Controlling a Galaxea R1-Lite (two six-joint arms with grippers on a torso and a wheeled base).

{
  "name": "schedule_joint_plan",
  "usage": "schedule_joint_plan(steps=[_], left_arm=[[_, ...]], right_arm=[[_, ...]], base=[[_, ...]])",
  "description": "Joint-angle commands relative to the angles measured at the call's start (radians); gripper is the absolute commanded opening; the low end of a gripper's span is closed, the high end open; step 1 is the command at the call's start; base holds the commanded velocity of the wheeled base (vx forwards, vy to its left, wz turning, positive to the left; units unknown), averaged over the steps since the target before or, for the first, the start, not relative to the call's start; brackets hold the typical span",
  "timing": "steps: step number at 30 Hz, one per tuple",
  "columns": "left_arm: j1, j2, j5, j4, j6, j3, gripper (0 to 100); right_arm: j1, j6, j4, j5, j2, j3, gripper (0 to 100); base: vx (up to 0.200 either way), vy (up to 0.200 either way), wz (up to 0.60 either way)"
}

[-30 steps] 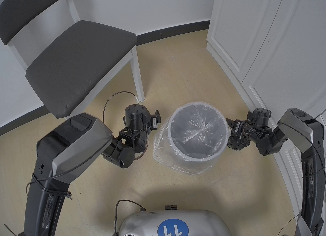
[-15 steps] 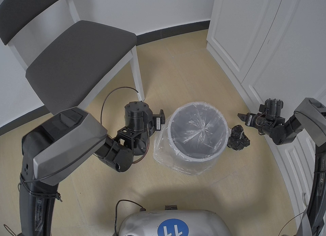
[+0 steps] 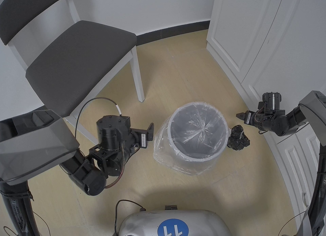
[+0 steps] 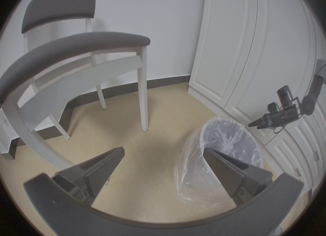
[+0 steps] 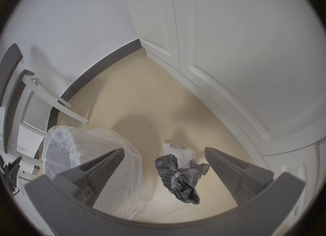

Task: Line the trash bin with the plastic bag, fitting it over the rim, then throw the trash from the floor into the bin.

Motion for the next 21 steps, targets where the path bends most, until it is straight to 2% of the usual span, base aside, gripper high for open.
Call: schedule_joint_plan(steps=[1,6,11,13,21], left_arm=[[0.019,-0.074,-0.024,-0.098,0.027,0.145,100],[0.019,-0.057,-0.024,-0.161,0.027,0.177,100],[0.019,-0.057,-0.024,-0.165,0.030,0.166,100],[0.018,-0.057,-0.024,-0.165,0.030,0.162,100],[0.013,-0.060,-0.022,-0.174,0.030,0.162,100]], right_arm=[[0.030,0.032,0.039,-0.007,0.104,-0.087,100],[0.018,0.034,0.042,-0.009,0.218,-0.153,100],[-0.007,0.035,0.041,0.001,0.331,-0.237,100],[-0.010,0.061,0.041,0.004,0.370,-0.266,100],[-0.013,0.090,0.042,0.011,0.410,-0.302,100]], base=[[0.000,0.000,0.00],[0.000,0.000,0.00],[0.000,0.000,0.00],[0.000,0.000,0.00],[0.000,0.000,0.00]])
